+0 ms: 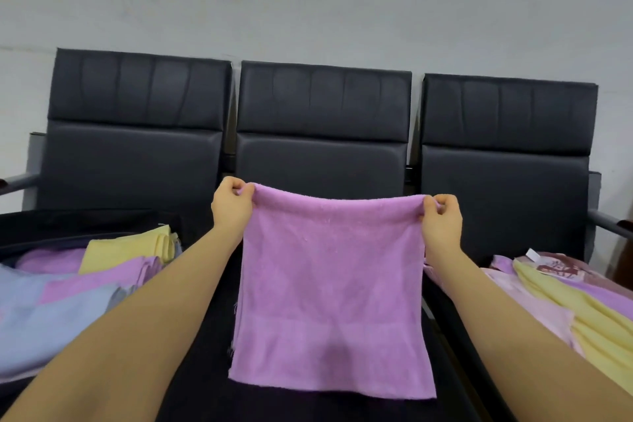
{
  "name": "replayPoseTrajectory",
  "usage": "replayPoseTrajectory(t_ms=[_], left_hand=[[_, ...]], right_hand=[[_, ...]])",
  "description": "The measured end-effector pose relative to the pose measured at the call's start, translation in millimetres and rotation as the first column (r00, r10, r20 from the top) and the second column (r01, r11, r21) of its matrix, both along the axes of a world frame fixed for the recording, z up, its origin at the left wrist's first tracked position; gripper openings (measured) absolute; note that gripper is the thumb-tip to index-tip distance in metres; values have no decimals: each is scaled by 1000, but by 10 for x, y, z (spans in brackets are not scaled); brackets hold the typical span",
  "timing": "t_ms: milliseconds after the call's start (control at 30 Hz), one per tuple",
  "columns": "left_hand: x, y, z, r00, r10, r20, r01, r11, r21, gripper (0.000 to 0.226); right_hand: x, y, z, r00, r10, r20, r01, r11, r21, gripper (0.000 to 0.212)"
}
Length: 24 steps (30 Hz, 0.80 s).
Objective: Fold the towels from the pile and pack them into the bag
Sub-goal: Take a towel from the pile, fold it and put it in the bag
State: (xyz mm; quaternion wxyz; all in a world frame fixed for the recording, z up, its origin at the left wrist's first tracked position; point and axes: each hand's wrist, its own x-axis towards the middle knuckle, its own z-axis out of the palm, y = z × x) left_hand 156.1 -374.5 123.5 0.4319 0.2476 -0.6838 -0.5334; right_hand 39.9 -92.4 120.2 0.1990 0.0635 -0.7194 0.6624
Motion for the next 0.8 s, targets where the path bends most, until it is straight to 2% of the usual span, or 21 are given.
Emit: replayPoseTrajectory(t_ms=[233, 333, 500, 667, 800], left_hand=[[-185, 13, 258, 970, 28, -240, -52, 994, -93, 6], [-12, 144, 171, 960, 58, -276, -81, 994, -73, 5], [339, 369, -214, 977, 93, -191, -101, 994, -33, 3], [620, 442, -698, 988, 152, 27, -151, 988, -46, 7], [794, 472, -990, 977, 168, 134, -146, 976, -159, 6]], right_hand=[[-136, -201, 240, 980, 52, -190, -73, 992, -103, 9], [-19, -172, 200, 972, 64, -224, -90, 990, -108, 9], [288, -42, -119, 993, 17, -116, -20, 999, -25, 7], [631, 137, -462, 997, -46, -66, 50, 997, 65, 3], [749, 218, -739, 996, -84, -25, 86, 988, 128, 8]])
